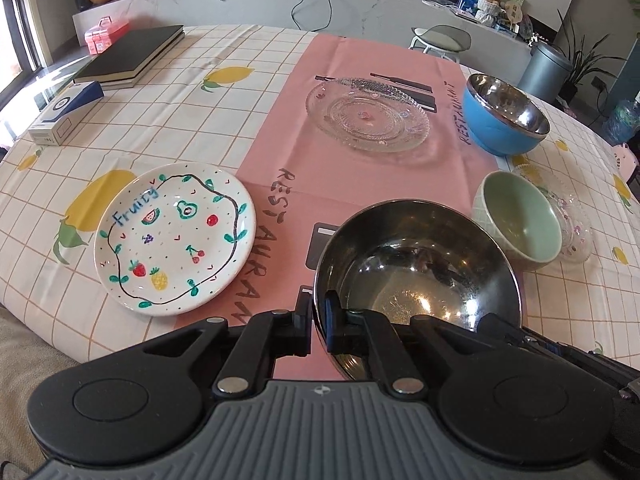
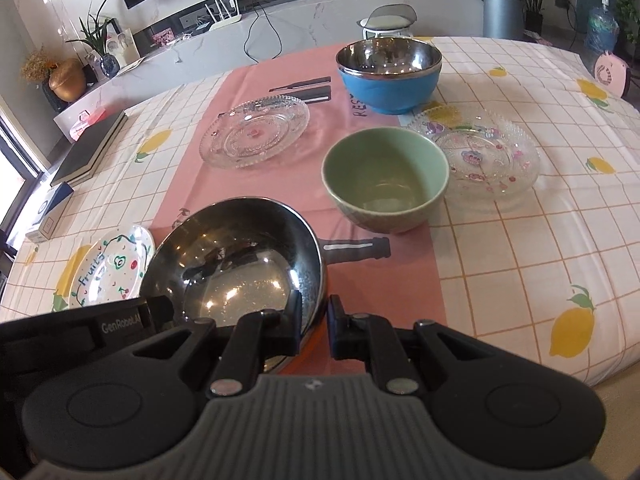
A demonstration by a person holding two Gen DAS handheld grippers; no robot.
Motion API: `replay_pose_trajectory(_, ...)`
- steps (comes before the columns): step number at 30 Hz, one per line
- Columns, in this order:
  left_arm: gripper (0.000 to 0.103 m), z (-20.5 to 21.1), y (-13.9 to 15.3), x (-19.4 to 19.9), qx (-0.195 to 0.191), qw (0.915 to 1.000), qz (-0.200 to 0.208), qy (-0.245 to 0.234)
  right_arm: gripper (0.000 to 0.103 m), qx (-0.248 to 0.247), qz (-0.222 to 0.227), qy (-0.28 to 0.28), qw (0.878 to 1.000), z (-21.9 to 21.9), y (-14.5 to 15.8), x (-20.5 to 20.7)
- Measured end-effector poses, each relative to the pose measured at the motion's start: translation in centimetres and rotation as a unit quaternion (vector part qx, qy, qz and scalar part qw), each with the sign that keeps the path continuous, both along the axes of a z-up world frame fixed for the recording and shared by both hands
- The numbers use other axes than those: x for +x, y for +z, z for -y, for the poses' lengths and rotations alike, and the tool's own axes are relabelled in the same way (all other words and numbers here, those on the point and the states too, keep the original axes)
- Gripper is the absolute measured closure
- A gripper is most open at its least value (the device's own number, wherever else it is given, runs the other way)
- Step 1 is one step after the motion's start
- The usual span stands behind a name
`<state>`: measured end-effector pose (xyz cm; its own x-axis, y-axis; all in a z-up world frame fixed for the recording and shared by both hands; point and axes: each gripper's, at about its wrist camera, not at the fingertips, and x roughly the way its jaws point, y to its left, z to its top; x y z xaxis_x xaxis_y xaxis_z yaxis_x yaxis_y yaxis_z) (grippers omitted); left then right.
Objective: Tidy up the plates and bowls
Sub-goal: 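Lift the orange bowl with both grippers and carry it beside the fruit plate, then lower the orange bowl onto the cloth and open both grippers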
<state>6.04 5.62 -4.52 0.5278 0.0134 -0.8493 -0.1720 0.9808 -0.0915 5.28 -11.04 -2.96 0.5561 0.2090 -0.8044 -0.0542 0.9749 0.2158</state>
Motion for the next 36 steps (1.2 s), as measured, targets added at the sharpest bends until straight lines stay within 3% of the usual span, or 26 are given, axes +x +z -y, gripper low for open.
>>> replay_pose_trajectory(10, 0.092, 0.1, -0.5, -0.1, 0.017, 0.9998, 0.002, -0.011, 0.093, 0.009, -0.004, 0.007, 1.000, 0.1, -0.2, 0.9)
replay_pose_trajectory(19, 0.089, -0.7, -0.5, -0.2, 0.022, 0.9997, -0.001, 0.009, 0.093, 0.026, -0.009, 0.030, 0.999, -0.6, -0.4, 1.5)
replay_pose_trajectory(20, 0.077, -0.8, -0.4, -0.2, 0.021, 0.9997, 0.002, 0.010, 0.093, 0.026, -0.008, 0.030, 0.999, -0.6, -0.5, 1.4)
replay_pose_trajectory(21, 0.054, -0.9, -0.2, -0.3, 0.012, 0.9998, 0.009, 0.010, 0.092, 0.029, -0.008, 0.028, 0.999, -0.6, -0.5, 1.4)
replay_pose_trajectory(23, 0.032, -1.1, 0.1, -0.5, -0.003, 0.9996, 0.028, 0.006, 0.088, 0.041, -0.005, 0.024, 0.999, -0.4, -0.4, 1.3)
replay_pose_trajectory(28, 0.023, -1.7, 0.9, -0.6, 0.006, 0.9984, 0.049, 0.026, 0.063, 0.027, 0.015, 0.020, 0.999, -0.2, 0.2, 1.1)
replay_pose_trajectory(32, 0.020, -2.5, 1.1, -0.7, 0.002, 0.9978, 0.051, 0.042, 0.051, 0.032, 0.017, 0.019, 0.999, 0.0, 0.6, 1.0)
replay_pose_trajectory(36, 0.014, -3.2, 1.5, -0.9, 0.003, 0.9965, 0.066, 0.051, 0.026, 0.021, 0.027, 0.014, 0.999, 0.0, 1.0, 0.8)
